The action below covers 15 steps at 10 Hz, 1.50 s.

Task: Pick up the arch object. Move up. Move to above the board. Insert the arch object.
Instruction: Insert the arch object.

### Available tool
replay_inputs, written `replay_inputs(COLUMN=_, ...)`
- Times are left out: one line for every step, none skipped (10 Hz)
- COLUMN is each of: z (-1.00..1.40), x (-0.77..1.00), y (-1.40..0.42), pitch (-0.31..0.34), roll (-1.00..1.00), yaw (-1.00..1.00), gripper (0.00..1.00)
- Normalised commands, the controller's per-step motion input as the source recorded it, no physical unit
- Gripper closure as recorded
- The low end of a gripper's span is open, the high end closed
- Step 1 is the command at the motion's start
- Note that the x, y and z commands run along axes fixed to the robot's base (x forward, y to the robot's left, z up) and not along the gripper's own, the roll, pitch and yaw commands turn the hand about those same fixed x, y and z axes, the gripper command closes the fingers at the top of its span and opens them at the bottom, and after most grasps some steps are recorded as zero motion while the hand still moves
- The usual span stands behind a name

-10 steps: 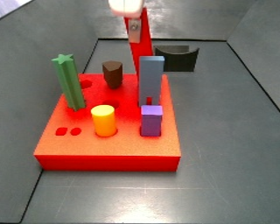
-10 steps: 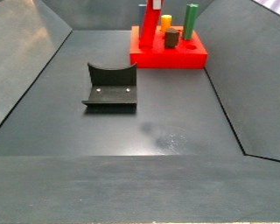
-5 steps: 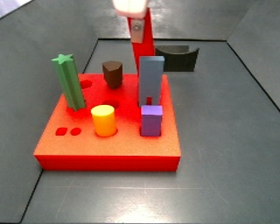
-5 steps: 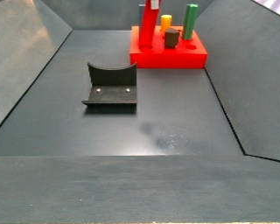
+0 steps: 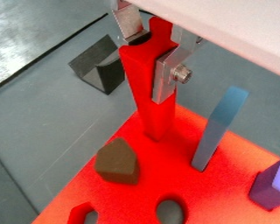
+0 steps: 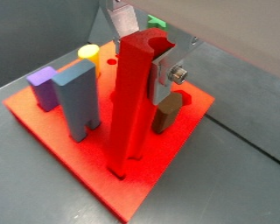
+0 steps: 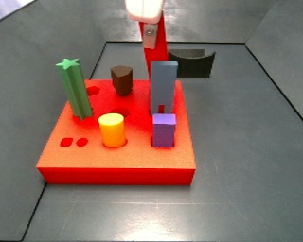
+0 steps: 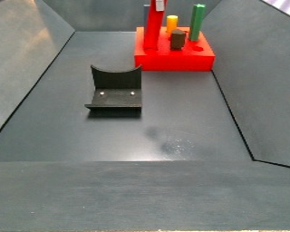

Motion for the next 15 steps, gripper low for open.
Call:
replay_inputs(z=0.07, x=-0.2, y=0.0, pitch=0.09, roll=0.08, yaw=-0.09, gripper=1.0)
replay_inputs(z=0.03, x=-0.13, y=0.0, pitch=0.094, roll=0.09, yaw=-0.08, gripper=1.0)
replay_inputs(z=0.0, x=0.03, y=0.0, pitch=0.129, roll=0.06, yaw=-0.07, gripper=1.0)
replay_inputs(z=-0.16, x=0.25, y=0.0, pitch=0.197, roll=0.08, yaw=-0.03, gripper=1.0)
replay_inputs(z=-0.22, x=0.28, y=0.0, pitch=0.204, roll=0.07, yaw=0.0, gripper=1.0)
replay_inputs(z=-0.27, x=0.3, y=0.0, pitch=0.201, roll=0.06, yaw=0.0, gripper=1.0)
replay_inputs(z=-0.3, x=0.34, y=0.0, pitch=0.211, roll=0.05, yaw=0.0, gripper=1.0)
replay_inputs(z=-0.32, x=0.46, y=0.0, pitch=0.2, roll=0.02, yaw=0.0, gripper=1.0)
replay_inputs(z=-0.32, x=0.64, y=0.0, pitch=0.129, roll=0.0, yaw=0.0, gripper=1.0)
replay_inputs(z=-0.32, x=0.68, y=0.05, pitch=0.02, roll=-0.07, yaw=0.0, gripper=1.0)
replay_inputs(z=-0.29, x=0.83, y=0.1, pitch=0.0, roll=-0.07, yaw=-0.09, gripper=1.0)
replay_inputs(z=-0.31, x=0.9, y=0.2, pitch=-0.05, roll=-0.1, yaw=-0.3, gripper=1.0)
replay_inputs(z=-0.25, x=0.71, y=0.14, pitch=-0.136, roll=-0.09, yaw=-0.42, gripper=1.0)
replay_inputs(z=-0.08, x=0.39, y=0.0, pitch=-0.151, roll=0.0, yaw=-0.37, gripper=1.0)
replay_inputs(z=0.0, x=-0.03, y=0.0, pitch=-0.01, roll=0.0, yaw=0.0, gripper=1.0)
